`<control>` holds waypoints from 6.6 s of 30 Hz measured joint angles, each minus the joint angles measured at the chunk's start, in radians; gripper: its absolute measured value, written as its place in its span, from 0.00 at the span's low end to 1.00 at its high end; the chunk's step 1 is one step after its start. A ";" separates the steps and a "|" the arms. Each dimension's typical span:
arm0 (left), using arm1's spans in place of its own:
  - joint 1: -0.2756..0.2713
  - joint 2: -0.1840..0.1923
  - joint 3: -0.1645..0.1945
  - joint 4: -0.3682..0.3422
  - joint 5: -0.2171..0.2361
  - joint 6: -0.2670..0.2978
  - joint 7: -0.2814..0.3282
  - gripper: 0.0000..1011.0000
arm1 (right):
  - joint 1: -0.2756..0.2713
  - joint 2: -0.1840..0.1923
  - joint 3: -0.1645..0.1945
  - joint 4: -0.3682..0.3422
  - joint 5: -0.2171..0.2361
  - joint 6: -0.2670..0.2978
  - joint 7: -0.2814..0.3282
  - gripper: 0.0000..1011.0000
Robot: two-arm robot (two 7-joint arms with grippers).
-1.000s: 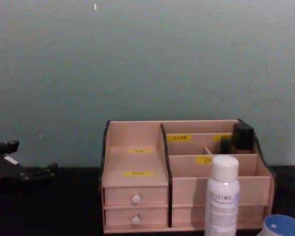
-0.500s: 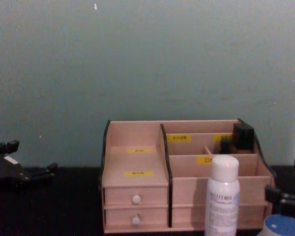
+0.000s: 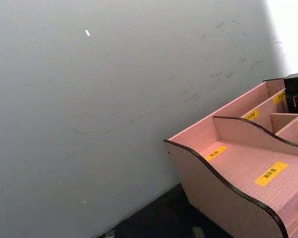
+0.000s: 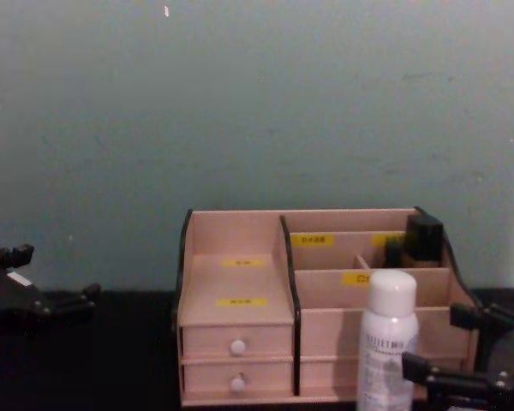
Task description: Pick up the facial cleanser and watermelon frost from the table and place them into the tiered storage box.
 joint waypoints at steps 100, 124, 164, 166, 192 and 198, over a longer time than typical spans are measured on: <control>0.000 0.000 0.000 0.000 0.000 0.000 0.000 0.99 | 0.121 -0.143 -0.007 0.178 -0.006 0.057 0.102 0.70; 0.000 0.000 0.000 0.000 0.000 0.000 0.000 0.99 | 0.121 -0.143 -0.007 0.178 -0.006 0.057 0.102 0.58; 0.000 0.000 0.000 0.000 0.000 0.000 0.000 0.99 | 0.195 -0.114 0.041 0.031 0.116 0.115 0.077 0.58; 0.000 0.000 0.000 0.000 0.000 0.000 0.000 0.99 | 0.210 -0.121 0.040 0.045 0.115 0.114 0.075 0.58; 0.000 0.000 0.000 0.000 0.000 0.000 0.000 0.99 | 0.368 -0.210 0.001 0.257 0.057 0.085 0.077 0.58; 0.000 0.000 0.000 0.000 0.000 0.000 0.000 0.99 | 0.394 -0.230 -0.003 0.297 0.043 0.078 0.075 0.58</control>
